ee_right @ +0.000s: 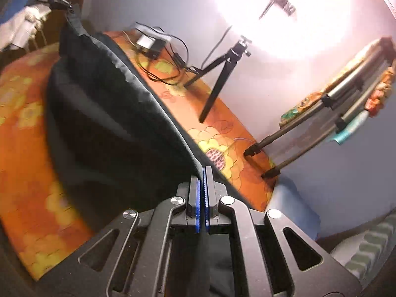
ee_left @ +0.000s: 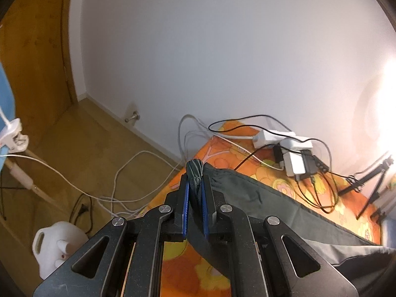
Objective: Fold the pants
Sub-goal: 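Lift the waistband with both grippers and carry it over toward the leg cuffs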
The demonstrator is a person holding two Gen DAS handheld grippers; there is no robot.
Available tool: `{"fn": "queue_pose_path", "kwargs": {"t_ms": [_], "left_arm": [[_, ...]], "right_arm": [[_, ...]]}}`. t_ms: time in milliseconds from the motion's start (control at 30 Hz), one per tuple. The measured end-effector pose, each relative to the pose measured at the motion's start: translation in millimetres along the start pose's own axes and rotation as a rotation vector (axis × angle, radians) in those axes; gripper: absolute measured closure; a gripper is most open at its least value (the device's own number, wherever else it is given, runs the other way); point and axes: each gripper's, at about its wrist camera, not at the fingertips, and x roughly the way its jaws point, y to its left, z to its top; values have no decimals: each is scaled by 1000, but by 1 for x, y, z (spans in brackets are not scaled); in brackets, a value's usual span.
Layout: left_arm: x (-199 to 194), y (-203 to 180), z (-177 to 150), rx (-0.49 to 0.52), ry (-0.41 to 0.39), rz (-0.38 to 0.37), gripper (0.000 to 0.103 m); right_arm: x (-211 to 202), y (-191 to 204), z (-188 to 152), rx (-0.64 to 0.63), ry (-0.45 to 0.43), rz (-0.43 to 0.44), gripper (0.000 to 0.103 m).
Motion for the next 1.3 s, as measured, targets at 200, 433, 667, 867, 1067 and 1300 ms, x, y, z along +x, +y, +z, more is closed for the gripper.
{"fn": "queue_pose_path", "kwargs": {"t_ms": [200, 433, 667, 867, 1067, 1300], "left_arm": [[55, -31, 12, 48, 42, 86, 95], [100, -39, 20, -9, 147, 27, 69], [70, 2, 21, 12, 98, -4, 67], [71, 36, 3, -22, 145, -60, 67], [96, 19, -14, -12, 193, -80, 53], [99, -3, -26, 62, 152, -39, 84]], "right_arm": [[80, -9, 14, -7, 48, -27, 100], [135, -13, 6, 19, 125, -44, 100], [164, -21, -2, 44, 172, -69, 100], [177, -16, -7, 64, 197, -67, 100], [176, -3, -8, 22, 201, -59, 100], [169, -9, -11, 40, 197, -59, 100]]}}
